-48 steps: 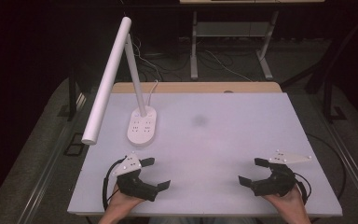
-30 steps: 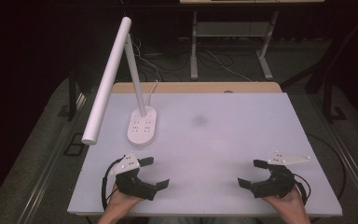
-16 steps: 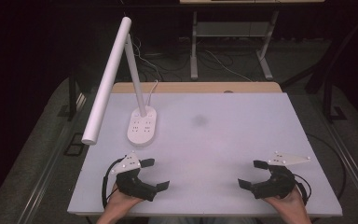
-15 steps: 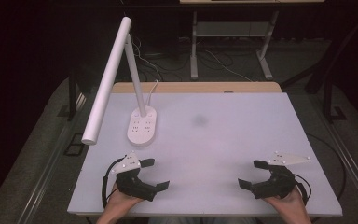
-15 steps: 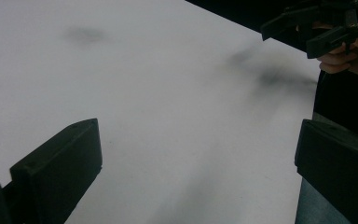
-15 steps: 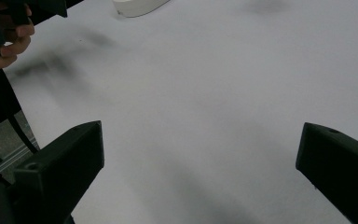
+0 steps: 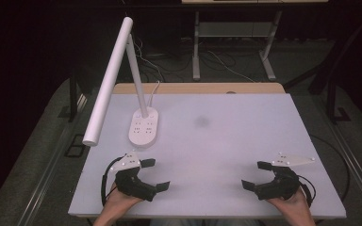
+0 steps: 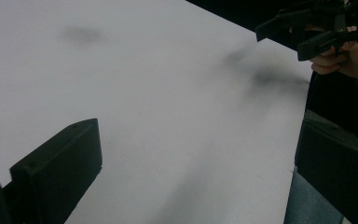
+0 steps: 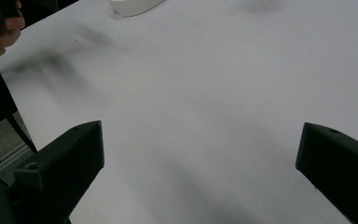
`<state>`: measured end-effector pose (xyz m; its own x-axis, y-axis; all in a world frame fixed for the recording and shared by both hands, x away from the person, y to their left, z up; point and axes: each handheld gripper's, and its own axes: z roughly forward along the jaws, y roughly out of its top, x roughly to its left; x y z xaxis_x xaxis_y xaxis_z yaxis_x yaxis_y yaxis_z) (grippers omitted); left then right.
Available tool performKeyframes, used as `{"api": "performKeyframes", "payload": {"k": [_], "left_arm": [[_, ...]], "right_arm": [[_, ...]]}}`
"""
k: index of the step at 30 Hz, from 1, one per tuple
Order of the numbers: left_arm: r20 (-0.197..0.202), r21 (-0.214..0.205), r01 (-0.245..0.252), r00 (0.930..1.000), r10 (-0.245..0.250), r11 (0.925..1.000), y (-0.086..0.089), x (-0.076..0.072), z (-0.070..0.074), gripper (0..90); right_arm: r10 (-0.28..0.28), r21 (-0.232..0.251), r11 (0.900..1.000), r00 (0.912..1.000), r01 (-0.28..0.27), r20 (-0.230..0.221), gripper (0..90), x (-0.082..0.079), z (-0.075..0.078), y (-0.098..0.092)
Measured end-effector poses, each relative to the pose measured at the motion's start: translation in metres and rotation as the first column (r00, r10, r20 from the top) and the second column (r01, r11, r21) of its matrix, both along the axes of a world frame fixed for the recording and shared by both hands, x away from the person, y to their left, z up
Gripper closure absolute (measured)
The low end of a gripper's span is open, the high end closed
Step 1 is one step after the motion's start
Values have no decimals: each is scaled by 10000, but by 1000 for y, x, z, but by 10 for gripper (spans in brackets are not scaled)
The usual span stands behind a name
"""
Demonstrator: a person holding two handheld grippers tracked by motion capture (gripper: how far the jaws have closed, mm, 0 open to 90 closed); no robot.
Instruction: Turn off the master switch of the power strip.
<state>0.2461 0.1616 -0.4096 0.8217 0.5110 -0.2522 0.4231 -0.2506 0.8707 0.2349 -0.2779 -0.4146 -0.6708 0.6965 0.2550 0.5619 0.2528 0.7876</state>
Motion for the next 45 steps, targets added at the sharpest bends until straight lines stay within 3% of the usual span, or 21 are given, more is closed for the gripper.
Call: {"api": "performKeyframes", "payload": {"k": [18, 29, 45], "left_arm": [[-386, -13, -134, 9992, 134, 9999, 13, 10, 13, 0], [-530, 315, -125, 9985, 141, 9994, 17, 22, 19, 0], [-601, 464, -185, 9980, 213, 9988, 21, 36, 33, 0]], "right_arm": [[-14, -93, 10000, 10000, 14, -32, 2, 0, 0, 0], [2, -116, 9999, 10000, -2, -51, 2, 1, -1, 0], [0, -130, 9999, 9999, -2, -109, 2, 2, -2, 0]]}}
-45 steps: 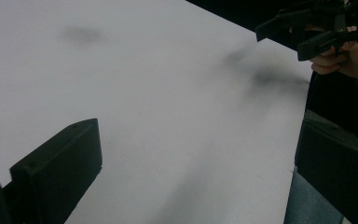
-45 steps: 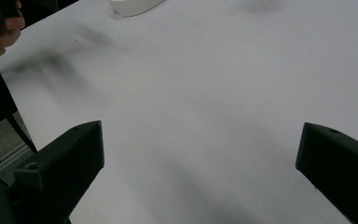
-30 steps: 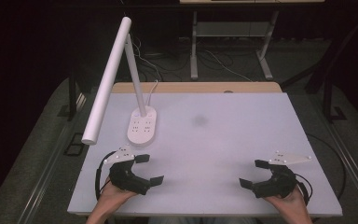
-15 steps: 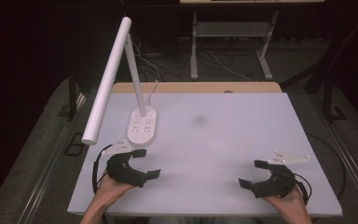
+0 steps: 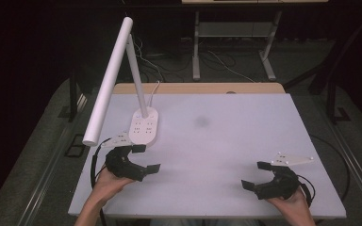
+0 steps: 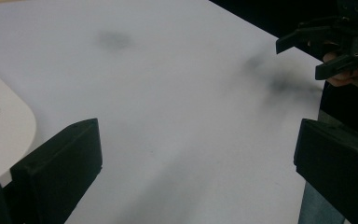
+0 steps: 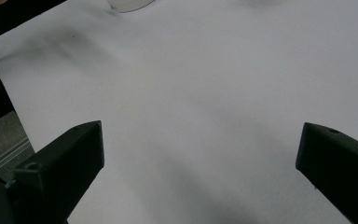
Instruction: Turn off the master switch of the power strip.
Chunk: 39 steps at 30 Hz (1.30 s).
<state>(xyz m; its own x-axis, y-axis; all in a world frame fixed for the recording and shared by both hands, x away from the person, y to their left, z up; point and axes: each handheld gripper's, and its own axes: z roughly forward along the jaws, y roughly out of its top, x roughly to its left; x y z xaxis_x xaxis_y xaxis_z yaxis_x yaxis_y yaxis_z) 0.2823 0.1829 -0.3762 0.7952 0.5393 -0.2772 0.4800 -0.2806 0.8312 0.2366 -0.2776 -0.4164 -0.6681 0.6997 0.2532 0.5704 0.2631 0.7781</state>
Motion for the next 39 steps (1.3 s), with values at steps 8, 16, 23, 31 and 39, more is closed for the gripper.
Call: {"api": "performKeyframes", "payload": {"k": [8, 16, 23, 31, 39], "left_arm": [[25, 118, -48, 10000, 48, 9999, 5, 8, 7, 2], [127, 248, -50, 9999, 46, 9997, 8, 13, 12, 8], [100, 281, -213, 9997, 211, 9994, 13, 20, 15, 9], [197, 360, -397, 9990, 390, 9986, 23, 30, 24, 9], [237, 508, -742, 9970, 730, 9960, 31, 43, 24, 14]], "right_arm": [[-46, 79, 10000, 10000, 47, -32, 2, 1, 0, -1], [-80, 265, 9996, 10000, 80, -13, 2, 1, 0, -2], [-124, 238, 9996, 9999, 123, 24, 2, 1, 0, -2], [-203, 322, 9993, 9998, 202, 14, 2, 1, 0, -3], [-272, 362, 9990, 9996, 274, -59, 2, 1, -1, -4]]}}
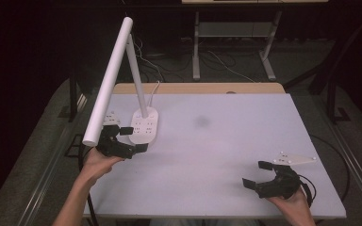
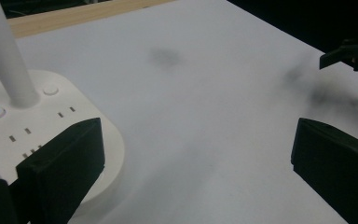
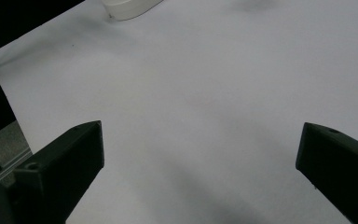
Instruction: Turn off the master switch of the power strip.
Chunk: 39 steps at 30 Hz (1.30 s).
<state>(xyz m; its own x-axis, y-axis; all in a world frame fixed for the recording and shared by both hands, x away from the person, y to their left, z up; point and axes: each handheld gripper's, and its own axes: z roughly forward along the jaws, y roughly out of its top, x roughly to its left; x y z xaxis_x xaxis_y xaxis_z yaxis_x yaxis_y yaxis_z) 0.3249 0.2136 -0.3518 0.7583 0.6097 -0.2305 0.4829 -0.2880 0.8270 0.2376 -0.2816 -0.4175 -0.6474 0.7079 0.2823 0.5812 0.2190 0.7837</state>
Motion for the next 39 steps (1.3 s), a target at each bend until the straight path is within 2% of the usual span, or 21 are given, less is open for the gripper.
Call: {"api": "performKeyframes", "payload": {"k": [18, 20, 32, 39], "left_arm": [[-89, 657, -353, 9993, 359, 9972, 11, 28, 12, 21], [-116, 570, -395, 9991, 403, 9976, 13, 31, 13, 22], [-161, 776, -623, 9978, 638, 9950, 24, 51, 19, 33], [-276, 741, -969, 9947, 991, 9925, 33, 61, 17, 37]], "right_arm": [[-87, 0, 10000, 10000, 87, 9, 2, 1, -1, -3], [-94, 4, 10000, 10000, 94, 2, 2, 1, -1, -3], [-89, -16, 10000, 10000, 89, 16, 2, 1, -1, -3], [-76, -24, 10000, 10000, 76, -4, 2, 1, -1, -3]]}}
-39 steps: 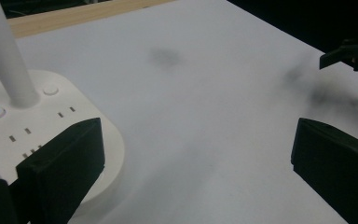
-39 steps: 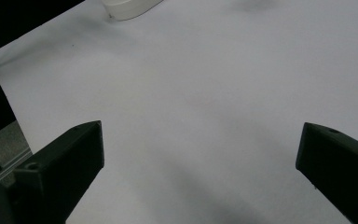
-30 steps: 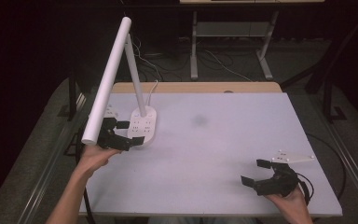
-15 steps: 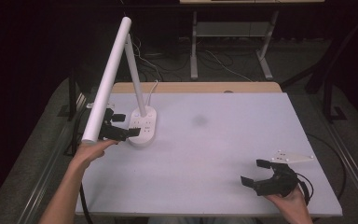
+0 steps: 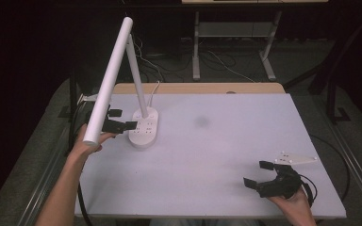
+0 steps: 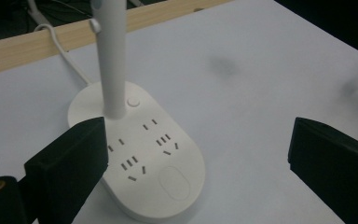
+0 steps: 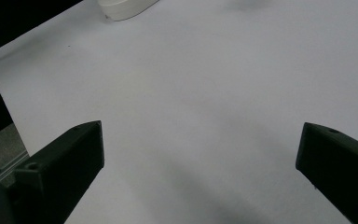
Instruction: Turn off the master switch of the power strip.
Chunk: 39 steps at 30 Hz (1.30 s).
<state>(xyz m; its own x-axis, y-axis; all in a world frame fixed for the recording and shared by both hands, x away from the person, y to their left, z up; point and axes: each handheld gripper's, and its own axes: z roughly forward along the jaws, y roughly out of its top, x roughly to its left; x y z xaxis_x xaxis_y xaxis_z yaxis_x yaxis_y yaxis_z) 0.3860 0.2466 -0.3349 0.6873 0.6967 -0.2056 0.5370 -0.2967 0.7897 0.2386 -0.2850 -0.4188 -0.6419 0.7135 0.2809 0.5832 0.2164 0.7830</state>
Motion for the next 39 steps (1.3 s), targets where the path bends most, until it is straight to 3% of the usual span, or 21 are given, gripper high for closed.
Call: {"api": "performKeyframes", "payload": {"k": [11, 16, 28, 31, 36, 39], "left_arm": [[-202, 114, -391, 9990, 393, 9992, 9, 18, -8, 63], [-207, 105, -452, 9988, 454, 9989, 15, 27, -13, 120], [-690, 26, -885, 9937, 884, 9961, 20, 46, -19, 198], [-599, 54, -883, 9943, 885, 9961, 20, 50, -20, 225], [-826, 59, -1208, 9892, 1209, 9927, 23, 56, -24, 279], [-769, 10, -1429, 9868, 1426, 9897, 25, 60, -26, 347]], "right_arm": [[-40, -21, 10000, 10000, 40, 8, 2, 0, -1, 0], [-70, -22, 10000, 10000, 70, 59, 2, -1, 0, 0], [-171, -29, 9999, 9999, 171, -6, 2, 1, 0, -1], [-182, -28, 9998, 9998, 182, 43, 2, 1, -1, -2], [-218, -10, 9998, 9998, 218, -4, 2, 1, 0, -3], [-220, -29, 9998, 9997, 221, 61, 2, 1, -1, -4]]}}
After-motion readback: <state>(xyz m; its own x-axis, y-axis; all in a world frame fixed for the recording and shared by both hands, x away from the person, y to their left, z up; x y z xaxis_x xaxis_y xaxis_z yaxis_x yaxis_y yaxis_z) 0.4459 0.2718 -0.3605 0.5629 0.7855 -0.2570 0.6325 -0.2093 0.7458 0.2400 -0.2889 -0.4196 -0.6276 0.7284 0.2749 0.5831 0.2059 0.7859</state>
